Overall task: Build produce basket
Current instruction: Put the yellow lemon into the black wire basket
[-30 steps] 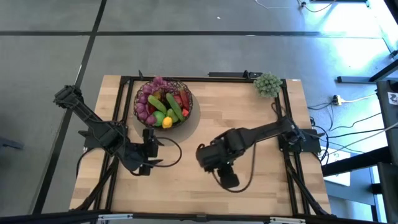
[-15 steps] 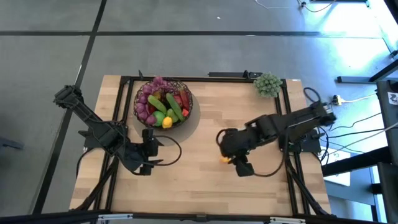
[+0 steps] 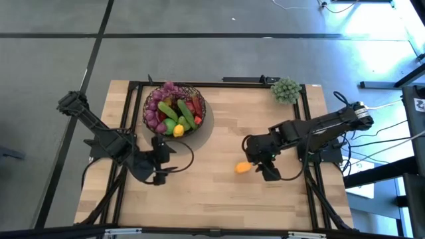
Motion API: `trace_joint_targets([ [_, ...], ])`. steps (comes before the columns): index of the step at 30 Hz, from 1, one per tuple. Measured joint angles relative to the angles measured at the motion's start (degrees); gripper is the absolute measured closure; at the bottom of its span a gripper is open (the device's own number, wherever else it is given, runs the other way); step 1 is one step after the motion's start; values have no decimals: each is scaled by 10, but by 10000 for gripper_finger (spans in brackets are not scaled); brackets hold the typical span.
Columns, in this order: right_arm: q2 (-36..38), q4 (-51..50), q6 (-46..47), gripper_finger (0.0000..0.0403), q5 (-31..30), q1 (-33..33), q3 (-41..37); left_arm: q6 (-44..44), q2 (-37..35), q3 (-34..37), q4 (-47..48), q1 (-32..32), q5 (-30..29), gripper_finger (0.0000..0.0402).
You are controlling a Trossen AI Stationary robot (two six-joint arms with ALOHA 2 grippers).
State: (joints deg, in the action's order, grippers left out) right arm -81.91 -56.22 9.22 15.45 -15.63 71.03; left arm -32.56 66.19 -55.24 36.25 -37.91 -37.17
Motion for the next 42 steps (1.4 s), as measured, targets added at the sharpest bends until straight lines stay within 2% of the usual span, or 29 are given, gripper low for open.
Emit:
trace_joint_targets([
  [8,3,37,-68,274,26,29,-32,-15,0,0,2,19,-47,122],
  [19,3,43,-113,274,29,54,-32,-14,0,0,2,24,-37,122],
  [42,3,81,-47,274,27,54,-32,-14,0,0,2,24,-36,122],
])
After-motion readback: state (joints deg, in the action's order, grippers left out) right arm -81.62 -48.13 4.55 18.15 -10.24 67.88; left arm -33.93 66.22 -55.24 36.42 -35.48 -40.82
